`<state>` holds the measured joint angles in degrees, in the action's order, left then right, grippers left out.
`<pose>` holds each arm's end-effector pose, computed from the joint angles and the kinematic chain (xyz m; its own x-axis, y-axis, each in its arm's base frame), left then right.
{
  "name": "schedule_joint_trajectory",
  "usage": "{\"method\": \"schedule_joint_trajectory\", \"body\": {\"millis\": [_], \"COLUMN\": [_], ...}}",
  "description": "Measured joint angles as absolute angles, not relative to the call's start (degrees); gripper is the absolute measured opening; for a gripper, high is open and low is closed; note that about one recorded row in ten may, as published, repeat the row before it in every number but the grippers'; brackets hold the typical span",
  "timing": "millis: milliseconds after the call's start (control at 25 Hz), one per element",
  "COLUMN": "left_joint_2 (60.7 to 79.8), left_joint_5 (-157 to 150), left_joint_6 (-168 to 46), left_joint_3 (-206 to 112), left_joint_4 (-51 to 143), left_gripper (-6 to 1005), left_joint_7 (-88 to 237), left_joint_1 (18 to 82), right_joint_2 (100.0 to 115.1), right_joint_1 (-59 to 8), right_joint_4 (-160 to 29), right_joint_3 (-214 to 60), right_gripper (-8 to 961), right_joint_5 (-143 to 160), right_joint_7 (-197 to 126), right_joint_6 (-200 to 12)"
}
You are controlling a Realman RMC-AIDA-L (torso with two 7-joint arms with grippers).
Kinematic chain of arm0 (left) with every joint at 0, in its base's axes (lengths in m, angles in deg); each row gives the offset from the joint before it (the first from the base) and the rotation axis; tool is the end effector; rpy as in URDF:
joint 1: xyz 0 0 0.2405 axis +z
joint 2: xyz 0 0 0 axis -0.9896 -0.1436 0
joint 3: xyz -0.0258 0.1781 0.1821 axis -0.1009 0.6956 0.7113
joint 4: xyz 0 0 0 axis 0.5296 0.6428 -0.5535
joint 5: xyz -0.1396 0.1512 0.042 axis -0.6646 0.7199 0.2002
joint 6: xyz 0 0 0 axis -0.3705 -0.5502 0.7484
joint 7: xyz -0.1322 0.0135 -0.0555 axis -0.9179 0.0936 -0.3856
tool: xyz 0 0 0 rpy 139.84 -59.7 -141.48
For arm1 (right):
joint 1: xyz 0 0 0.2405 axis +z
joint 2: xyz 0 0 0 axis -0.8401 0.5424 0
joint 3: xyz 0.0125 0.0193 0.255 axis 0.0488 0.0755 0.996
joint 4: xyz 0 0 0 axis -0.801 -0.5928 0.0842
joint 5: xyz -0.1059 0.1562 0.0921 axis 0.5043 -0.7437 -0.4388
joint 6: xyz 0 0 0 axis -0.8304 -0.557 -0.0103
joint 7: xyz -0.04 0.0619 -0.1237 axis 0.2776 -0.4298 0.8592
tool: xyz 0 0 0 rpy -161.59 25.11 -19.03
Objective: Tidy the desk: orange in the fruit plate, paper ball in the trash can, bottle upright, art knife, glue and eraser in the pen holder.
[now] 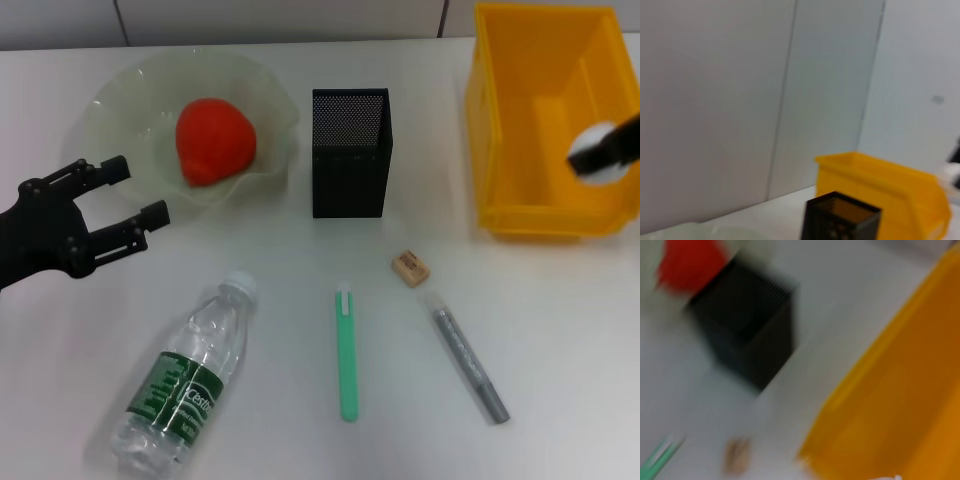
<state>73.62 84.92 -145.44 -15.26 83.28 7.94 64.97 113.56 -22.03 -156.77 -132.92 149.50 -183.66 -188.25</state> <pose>-0.3134 0.2799 0.0370 0.7211 0.1984 0.6638 0.5196 -0.7886 -0.3288 0.1656 0.3532 0.0911 0.6732 -0.7385 0.0360 -0.5844 -0.5613 -0.5861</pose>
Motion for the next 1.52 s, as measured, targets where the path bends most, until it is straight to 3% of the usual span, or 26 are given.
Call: {"method": "schedule_joint_trajectory", "body": {"millis": [160, 320, 560, 960, 1080, 1520], "left_joint_2": [73.58, 74.04, 74.51, 74.19, 74.24, 74.43], "left_joint_5": [85.1, 85.7, 85.5, 95.4, 102.7, 136.7], "left_joint_6": [-153.9, -154.9, -147.1, -135.0, -133.8, -130.6], "left_joint_3": [-15.1, -12.3, -0.5, 17.9, 26.0, 52.4], "left_joint_4": [86.2, 93.1, 108.8, 141.1, 150.1, 155.7], "left_gripper": [756, 752, 745, 734, 730, 718], "left_joint_7": [7.6, 0.2, -11.5, -42.9, -51.4, -86.6], "left_joint_1": [65.6, 66.5, 70.8, 79.7, 81.3, 74.2], "right_joint_2": [113.09, 113.81, 114.1, 114.32, 114.28, 114.12], "right_joint_1": [-21.1, -21.7, -23.9, -40.6, -44.0, -46.1], "right_joint_4": [-152.1, -146.4, -144.4, -145.2, -138.5, -118.2], "right_joint_3": [-129.1, -128.9, -129.4, -130.2, -131.2, -130.9], "right_gripper": [460, 463, 668, 842, 842, 842], "right_joint_5": [151.5, 151.2, 144.9, 104.7, 97.1, 95.0], "right_joint_7": [-182.3, -181.4, -178.5, -145.7, -133.6, -110.9], "right_joint_6": [-180.3, -169.3, -163.2, -168.8, -172.6, -178.6]}}
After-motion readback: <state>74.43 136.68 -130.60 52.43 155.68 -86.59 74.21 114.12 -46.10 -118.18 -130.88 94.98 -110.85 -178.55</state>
